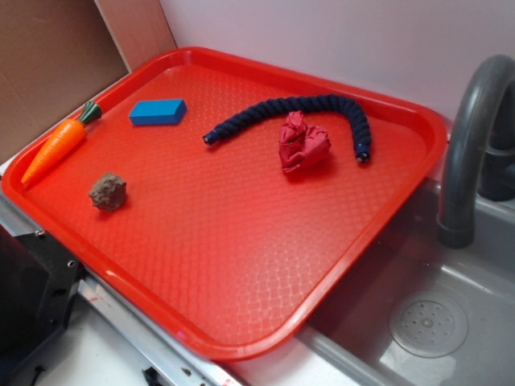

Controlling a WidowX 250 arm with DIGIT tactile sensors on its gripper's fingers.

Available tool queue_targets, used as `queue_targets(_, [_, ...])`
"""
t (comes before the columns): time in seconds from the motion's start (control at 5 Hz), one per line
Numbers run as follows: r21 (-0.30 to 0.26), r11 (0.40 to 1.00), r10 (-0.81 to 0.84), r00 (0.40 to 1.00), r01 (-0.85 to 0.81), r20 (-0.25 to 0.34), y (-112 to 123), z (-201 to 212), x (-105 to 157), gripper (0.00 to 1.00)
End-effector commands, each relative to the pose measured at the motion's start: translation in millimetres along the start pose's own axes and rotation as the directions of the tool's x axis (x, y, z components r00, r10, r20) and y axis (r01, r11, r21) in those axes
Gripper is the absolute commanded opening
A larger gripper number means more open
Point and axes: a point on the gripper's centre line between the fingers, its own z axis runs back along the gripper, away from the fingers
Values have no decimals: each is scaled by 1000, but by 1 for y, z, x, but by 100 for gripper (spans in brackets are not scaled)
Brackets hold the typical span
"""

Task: Grab the rock.

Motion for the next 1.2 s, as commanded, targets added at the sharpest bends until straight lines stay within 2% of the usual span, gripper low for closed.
queue_targets(0.0, [0,1000,0,1000,0,0,0,0,0,100])
queue_targets(0.2, [37,999,-14,999,13,35,-3,-17,0,100])
queue_targets(0.4, [51,999,-10,998,7,68,-1,-42,-2,100])
queue_targets(0.6, [52,998,17,995,-22,102,12,-73,1,100])
queue_targets(1.0, [71,993,91,995,-95,50,43,-135,2,100])
